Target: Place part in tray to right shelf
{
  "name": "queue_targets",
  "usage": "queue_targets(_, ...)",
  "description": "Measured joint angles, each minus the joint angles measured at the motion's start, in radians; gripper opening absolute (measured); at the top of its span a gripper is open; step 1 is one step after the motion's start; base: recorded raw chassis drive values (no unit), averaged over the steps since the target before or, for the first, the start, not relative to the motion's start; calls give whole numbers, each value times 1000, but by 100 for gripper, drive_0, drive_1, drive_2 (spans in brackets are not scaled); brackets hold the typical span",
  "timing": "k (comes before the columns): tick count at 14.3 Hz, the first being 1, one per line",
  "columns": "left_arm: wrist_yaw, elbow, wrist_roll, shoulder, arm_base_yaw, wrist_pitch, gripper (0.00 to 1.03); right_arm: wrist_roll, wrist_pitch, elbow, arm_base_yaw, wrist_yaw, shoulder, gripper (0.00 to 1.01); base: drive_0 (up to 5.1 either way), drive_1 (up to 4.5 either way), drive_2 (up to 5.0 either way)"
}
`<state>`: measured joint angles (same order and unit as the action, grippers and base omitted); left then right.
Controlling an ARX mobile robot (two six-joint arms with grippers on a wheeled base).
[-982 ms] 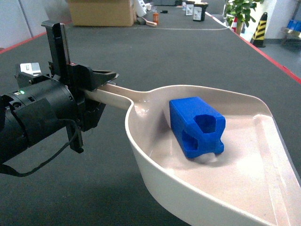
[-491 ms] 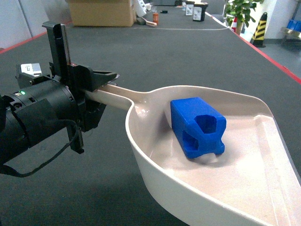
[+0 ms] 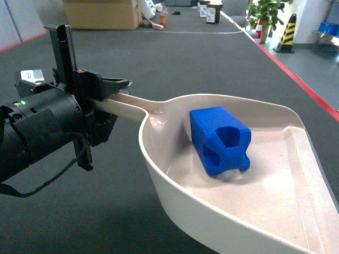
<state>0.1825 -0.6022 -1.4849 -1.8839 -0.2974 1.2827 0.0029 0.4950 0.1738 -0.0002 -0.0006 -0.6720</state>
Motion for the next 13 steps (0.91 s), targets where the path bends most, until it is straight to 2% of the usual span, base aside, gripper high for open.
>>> queue_targets(9,-1,0,1,0,0,-4,13,0,-2,0,0,0,0,98,0,0,0)
queue_targets(13,1,-1,0,0,0,-4,13,0,0,-1,0,0,0,98,507,-235,-235)
